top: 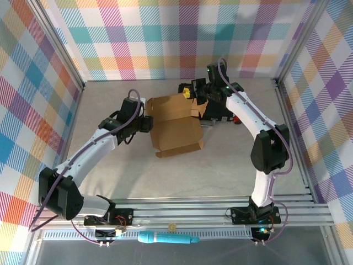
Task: Fold the paper box
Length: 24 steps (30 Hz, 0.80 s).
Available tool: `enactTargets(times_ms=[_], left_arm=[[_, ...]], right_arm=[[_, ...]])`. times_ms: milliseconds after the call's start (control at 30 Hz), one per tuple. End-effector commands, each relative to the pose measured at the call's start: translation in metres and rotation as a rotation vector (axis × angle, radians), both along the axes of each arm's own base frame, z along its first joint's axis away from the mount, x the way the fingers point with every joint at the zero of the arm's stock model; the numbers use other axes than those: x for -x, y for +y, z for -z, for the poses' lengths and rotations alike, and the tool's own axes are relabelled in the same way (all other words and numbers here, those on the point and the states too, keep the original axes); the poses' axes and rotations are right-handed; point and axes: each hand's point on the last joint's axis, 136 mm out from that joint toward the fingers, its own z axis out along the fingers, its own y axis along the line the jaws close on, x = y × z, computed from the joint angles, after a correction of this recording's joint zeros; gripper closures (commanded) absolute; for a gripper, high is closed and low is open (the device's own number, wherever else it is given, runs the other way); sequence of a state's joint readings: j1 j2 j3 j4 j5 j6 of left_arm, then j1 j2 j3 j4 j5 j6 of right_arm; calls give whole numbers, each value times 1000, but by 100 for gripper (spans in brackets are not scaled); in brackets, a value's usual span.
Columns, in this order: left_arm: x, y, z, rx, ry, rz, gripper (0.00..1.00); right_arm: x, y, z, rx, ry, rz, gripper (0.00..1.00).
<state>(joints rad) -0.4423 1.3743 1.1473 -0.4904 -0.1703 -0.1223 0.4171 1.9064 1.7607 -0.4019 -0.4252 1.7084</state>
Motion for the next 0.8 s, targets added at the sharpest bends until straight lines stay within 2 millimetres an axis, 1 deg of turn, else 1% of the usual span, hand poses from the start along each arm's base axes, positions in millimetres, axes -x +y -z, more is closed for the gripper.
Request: enactTargets(times_ms=[0,133,300,400,500,567,633,700,767], left_arm=[[-16,21,-8,-87,-60,-133,57],[-17,29,-3,-97,-62,-189,71],[-3,58,4,-131,-56,-314,92],[5,72,11,-114,-31,-370,97],[15,80,15,-90,-16,-393,97],[21,84,16,-53,-9,-399,94],[28,90,22,-18,14,-410,91],[36,99,34,37,57,-420,86],[41,103,43,117,94,-416,76]], right_arm=[[-1,19,-3,-34,-3,-35,100],[5,39,1,-32,9,-70,100],[9,69,6,-26,3,-102,100],[10,85,10,-20,0,-121,100],[8,98,17,-10,-7,-124,100],[5,108,19,-7,-22,-133,100],[0,120,20,-1,-50,-150,100],[-5,131,27,10,-66,-174,100],[-9,137,34,27,-84,-193,100]])
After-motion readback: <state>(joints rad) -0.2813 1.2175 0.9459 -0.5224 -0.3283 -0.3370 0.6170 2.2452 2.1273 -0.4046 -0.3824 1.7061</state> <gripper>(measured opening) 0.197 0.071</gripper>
